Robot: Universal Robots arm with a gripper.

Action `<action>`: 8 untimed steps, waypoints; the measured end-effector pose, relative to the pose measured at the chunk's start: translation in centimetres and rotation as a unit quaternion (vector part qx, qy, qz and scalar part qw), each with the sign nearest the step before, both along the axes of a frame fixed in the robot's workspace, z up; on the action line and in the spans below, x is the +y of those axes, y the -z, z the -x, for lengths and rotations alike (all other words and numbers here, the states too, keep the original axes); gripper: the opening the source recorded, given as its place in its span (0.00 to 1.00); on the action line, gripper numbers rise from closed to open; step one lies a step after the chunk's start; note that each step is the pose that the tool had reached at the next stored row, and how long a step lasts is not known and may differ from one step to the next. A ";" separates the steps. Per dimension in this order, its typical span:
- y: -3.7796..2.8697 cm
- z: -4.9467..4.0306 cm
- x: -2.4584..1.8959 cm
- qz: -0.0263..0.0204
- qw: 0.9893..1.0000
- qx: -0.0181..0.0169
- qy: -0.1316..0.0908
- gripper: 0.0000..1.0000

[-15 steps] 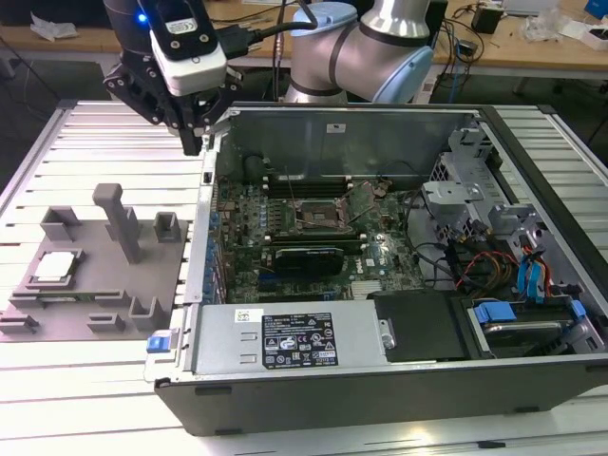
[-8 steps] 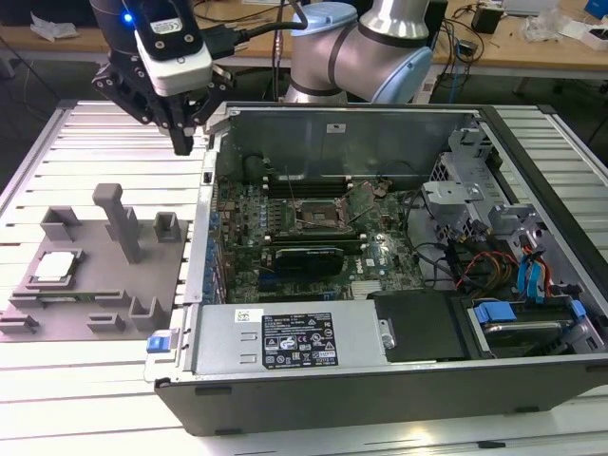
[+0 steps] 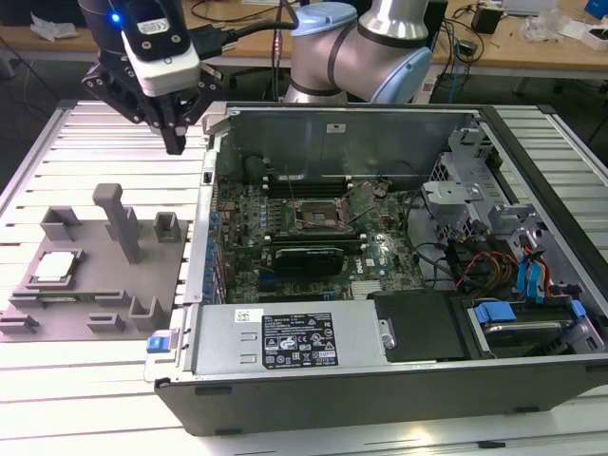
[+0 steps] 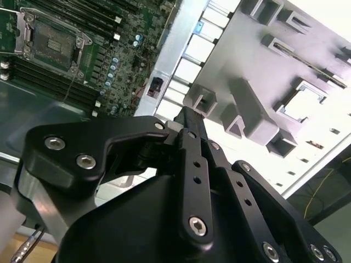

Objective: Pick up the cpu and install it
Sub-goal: 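Reach for the cpu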

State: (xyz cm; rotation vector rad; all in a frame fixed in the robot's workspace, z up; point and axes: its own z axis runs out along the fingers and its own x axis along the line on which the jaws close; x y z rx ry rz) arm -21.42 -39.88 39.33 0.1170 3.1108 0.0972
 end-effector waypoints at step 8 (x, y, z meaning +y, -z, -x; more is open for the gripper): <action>0.00 1.35 0.00 -0.003 1.000 -0.001 0.000 0.11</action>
